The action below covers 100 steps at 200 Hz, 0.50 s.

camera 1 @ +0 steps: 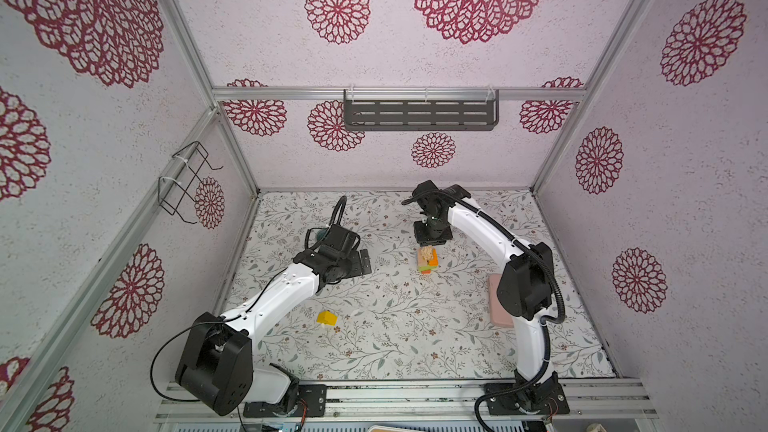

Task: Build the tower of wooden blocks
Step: 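Lower the pine cube onto the stack top with the right gripper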

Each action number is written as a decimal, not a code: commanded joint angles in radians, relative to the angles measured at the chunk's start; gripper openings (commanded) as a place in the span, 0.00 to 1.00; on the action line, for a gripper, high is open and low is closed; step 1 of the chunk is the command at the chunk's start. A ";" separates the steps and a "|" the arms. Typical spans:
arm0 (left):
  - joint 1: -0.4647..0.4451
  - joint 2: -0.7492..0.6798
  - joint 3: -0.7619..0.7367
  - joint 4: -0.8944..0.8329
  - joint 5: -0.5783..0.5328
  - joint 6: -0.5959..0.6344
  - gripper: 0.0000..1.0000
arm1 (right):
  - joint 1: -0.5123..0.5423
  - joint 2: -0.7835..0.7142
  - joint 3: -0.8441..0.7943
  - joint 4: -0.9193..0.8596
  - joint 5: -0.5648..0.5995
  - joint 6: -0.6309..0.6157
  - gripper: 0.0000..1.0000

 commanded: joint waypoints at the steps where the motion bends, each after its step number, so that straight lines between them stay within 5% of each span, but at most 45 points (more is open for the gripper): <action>1: -0.004 0.008 -0.007 0.007 -0.010 0.013 0.99 | -0.009 0.002 0.027 -0.037 0.004 -0.013 0.30; 100: -0.004 0.016 -0.006 0.010 -0.005 0.012 0.99 | -0.009 0.002 0.023 -0.046 0.004 -0.021 0.29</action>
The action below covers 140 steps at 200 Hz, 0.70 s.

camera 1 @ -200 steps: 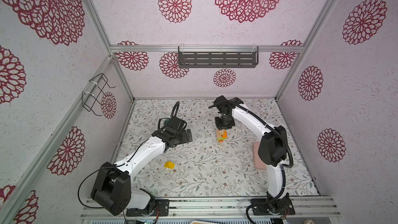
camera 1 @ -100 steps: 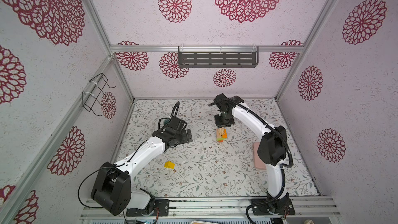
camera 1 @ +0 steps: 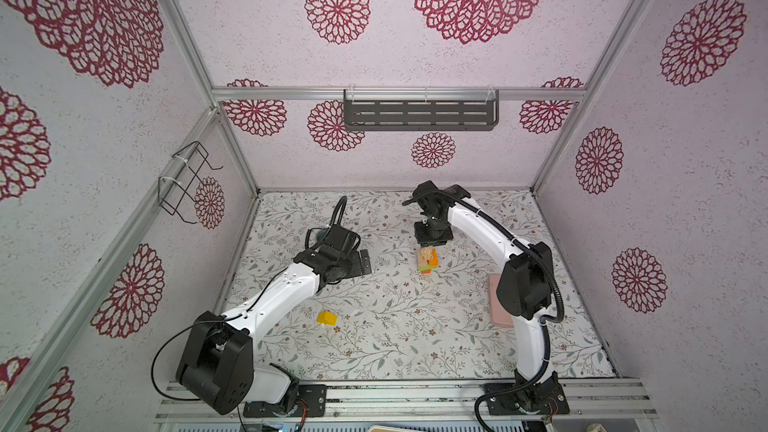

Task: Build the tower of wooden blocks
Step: 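Lower the pine cube onto the stack top with the right gripper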

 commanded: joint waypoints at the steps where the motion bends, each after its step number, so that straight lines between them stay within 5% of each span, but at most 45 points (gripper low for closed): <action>1: -0.004 0.009 -0.006 0.010 -0.005 0.012 0.99 | -0.006 -0.002 0.024 -0.037 0.004 -0.013 0.29; 140: -0.002 0.013 -0.011 0.014 -0.001 0.012 0.99 | -0.006 0.006 0.021 -0.040 0.002 -0.022 0.28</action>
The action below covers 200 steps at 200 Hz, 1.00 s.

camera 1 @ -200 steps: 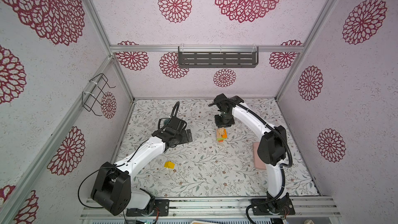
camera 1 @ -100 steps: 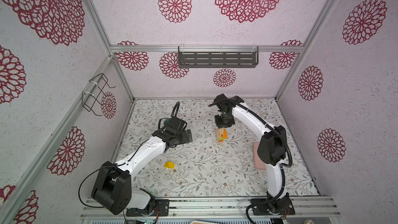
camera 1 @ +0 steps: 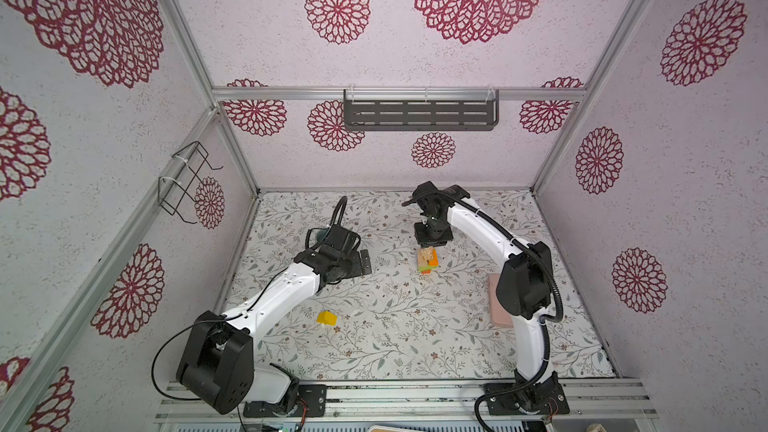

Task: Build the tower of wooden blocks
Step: 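Lower the pine cube onto the stack top with the right gripper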

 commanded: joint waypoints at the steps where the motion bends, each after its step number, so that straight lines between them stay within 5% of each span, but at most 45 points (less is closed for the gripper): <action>1: -0.002 0.012 -0.011 0.014 -0.005 0.013 0.99 | -0.005 -0.001 0.021 -0.035 0.002 -0.021 0.28; 200: -0.002 0.011 -0.013 0.011 -0.006 0.012 1.00 | -0.007 0.005 0.024 -0.035 0.003 -0.024 0.33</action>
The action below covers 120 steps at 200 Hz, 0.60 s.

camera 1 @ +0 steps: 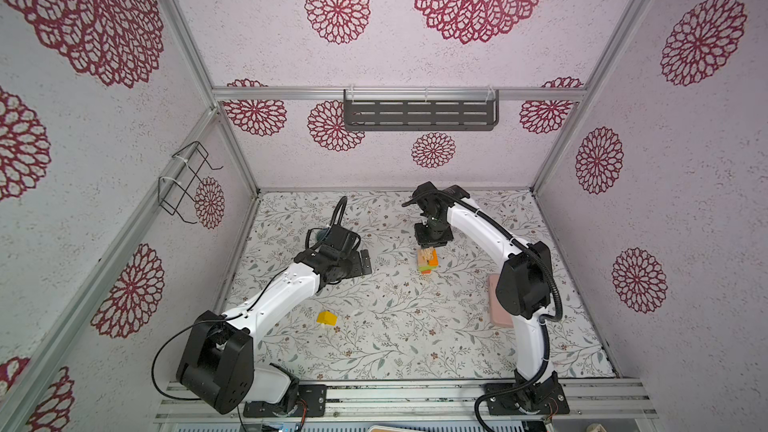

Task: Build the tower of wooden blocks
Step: 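Lower the pine cube onto the stack top with the right gripper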

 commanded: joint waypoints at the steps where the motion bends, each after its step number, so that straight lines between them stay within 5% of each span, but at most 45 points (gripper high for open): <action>1: -0.001 0.010 -0.012 0.011 -0.007 0.013 1.00 | -0.007 0.003 0.023 -0.028 0.002 -0.015 0.33; 120: -0.002 -0.013 0.000 -0.011 -0.011 0.027 0.97 | -0.007 -0.031 0.042 -0.006 0.024 -0.014 0.43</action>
